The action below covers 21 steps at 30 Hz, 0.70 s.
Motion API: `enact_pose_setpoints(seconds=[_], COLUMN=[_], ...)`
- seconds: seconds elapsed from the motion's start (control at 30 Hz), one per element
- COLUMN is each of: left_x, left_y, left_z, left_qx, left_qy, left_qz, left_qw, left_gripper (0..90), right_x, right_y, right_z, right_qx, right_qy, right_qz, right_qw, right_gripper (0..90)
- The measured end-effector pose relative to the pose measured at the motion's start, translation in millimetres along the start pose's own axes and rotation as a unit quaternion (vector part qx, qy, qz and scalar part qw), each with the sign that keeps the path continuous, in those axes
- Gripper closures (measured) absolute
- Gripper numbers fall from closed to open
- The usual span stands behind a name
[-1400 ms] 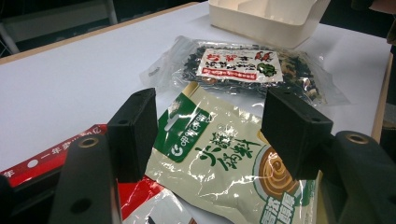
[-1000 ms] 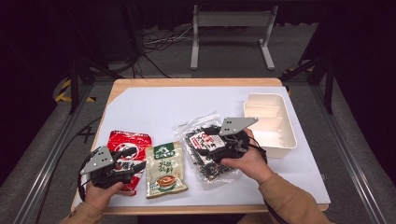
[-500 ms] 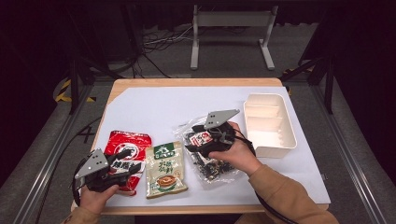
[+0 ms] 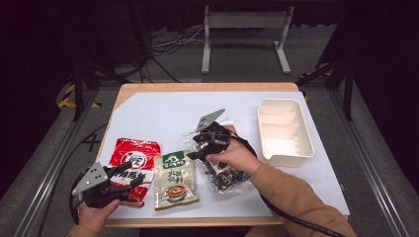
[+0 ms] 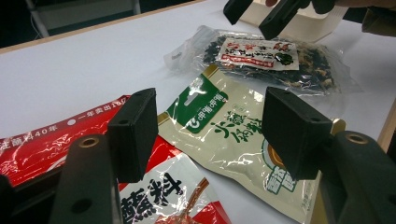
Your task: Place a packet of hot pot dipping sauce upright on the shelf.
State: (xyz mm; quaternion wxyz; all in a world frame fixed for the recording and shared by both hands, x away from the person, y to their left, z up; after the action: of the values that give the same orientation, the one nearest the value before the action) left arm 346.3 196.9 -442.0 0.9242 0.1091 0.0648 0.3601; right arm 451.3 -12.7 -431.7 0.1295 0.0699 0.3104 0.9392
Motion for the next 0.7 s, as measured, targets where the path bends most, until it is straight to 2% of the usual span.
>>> enact_pose_setpoints(seconds=[0.17, 0.23, 0.3, 0.33, 0.37, 0.4, 0.43, 0.47, 0.57, 0.7], left_x=[0.6, 0.6, 0.2, 0.4, 0.3, 0.3, 0.3, 0.1, 0.0, 0.8], left_y=[-0.4, -1.2, -1.7, -2.7, -3.4, -3.7, -3.7, -3.9, -4.5, -4.9], left_z=[0.3, 0.8, 0.8, 1.2, 1.4, 1.5, 1.5, 1.8, 1.8, 1.4], left_qx=[-0.001, -0.001, -0.001, -0.002, -0.003, -0.003, -0.003, -0.003, -0.003, -0.002], left_qy=[0.001, 0.001, 0.003, -0.001, 0.000, 0.000, 0.000, 0.000, 0.000, 0.000], left_qz=[-0.001, -0.001, -0.002, -0.004, -0.004, -0.004, -0.004, -0.005, -0.006, -0.006], left_qw=[1.0000, 1.0000, 1.0000, 1.0000, 1.0000, 1.0000, 1.0000, 1.0000, 1.0000, 1.0000], left_gripper=[36.9, 36.9, 37.0, 37.2, 37.2, 37.2, 37.2, 37.2, 37.2, 37.1], right_x=[-4.3, -6.2, -5.3, -4.2, -4.7, -6.8, -6.8, -9.4, -11.4, -14.8], right_y=[-7.9, -12.3, -16.4, -21.2, -24.1, -25.4, -25.4, -25.4, -29.4, -38.1], right_z=[-0.2, -2.2, -3.8, -5.2, -5.7, -7.5, -7.5, -8.2, -8.2, -12.4], right_qx=[0.013, 0.025, 0.029, 0.023, 0.015, 0.015, 0.015, 0.015, 0.021, 0.044], right_qy=[0.000, -0.006, -0.016, -0.025, -0.026, -0.009, -0.009, 0.005, 0.002, -0.014], right_qz=[0.001, 0.011, 0.033, 0.067, 0.070, 0.056, 0.056, 0.040, 0.033, 0.028], right_qw=[0.9999, 0.9996, 0.9989, 0.9972, 0.9971, 0.9983, 0.9983, 0.9991, 0.9992, 0.9985], right_gripper=[33.0, 38.7, 40.7, 38.8, 44.4, 61.9, 61.9, 67.1, 60.9, 53.6])
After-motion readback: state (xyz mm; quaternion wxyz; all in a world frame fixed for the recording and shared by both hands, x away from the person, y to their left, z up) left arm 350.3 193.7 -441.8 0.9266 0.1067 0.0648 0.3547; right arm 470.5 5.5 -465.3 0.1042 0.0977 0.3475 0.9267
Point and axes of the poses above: each handheld gripper's, and its own axes: y roughly backward along the jaws, z roughly out of its top, x roughly to its left, the point moved 9 cm from there along -y, roughly forward along the jaws, and after that the axes turned 8 degrees about -x, right-handed, at the moved point
